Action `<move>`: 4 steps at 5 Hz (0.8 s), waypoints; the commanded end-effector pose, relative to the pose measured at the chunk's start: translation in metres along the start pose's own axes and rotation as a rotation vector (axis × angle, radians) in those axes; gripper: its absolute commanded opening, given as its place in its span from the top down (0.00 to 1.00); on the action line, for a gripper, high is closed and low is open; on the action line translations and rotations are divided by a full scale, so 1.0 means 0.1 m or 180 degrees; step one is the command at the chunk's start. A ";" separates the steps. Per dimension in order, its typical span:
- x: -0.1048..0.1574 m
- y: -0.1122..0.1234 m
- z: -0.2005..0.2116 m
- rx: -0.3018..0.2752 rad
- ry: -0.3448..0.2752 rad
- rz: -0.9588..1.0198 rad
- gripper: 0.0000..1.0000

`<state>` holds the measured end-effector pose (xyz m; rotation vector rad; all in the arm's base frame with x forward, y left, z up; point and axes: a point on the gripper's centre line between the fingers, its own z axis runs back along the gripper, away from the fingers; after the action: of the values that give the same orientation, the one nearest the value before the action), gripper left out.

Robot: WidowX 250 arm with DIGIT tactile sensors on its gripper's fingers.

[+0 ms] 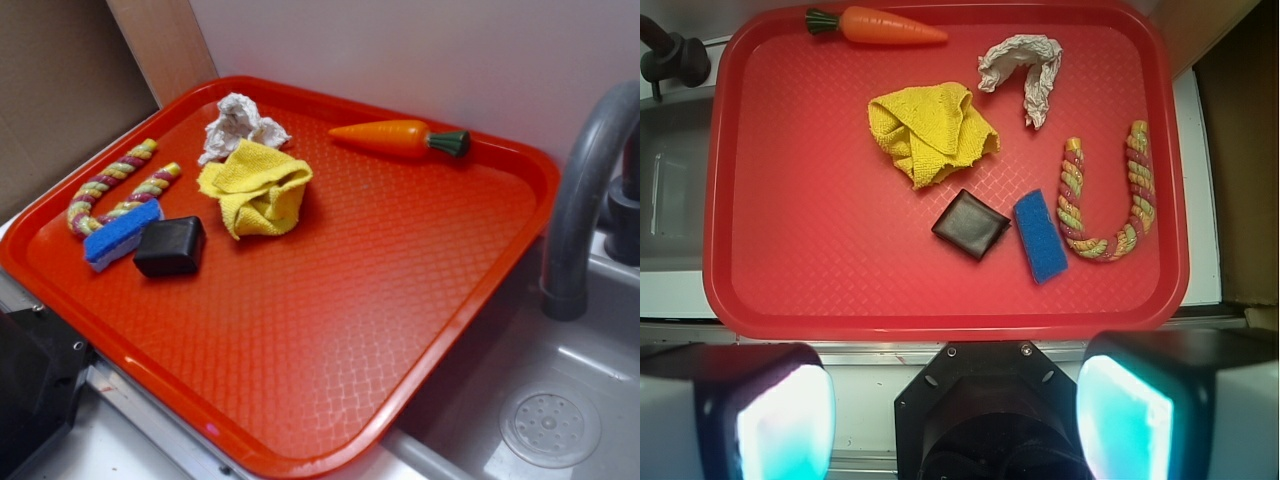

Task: Grab the yellow cloth.

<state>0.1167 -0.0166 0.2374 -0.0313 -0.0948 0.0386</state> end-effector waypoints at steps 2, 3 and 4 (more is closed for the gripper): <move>0.44 0.08 -0.54 0.0145 -0.0009 -0.0067 0.00; 0.66 0.04 -0.96 0.0056 -0.0178 -0.0415 0.00; 0.74 0.00 -1.30 0.0046 -0.0540 -0.0721 0.00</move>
<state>0.1949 -0.0158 0.1040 -0.0039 -0.2354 -0.2054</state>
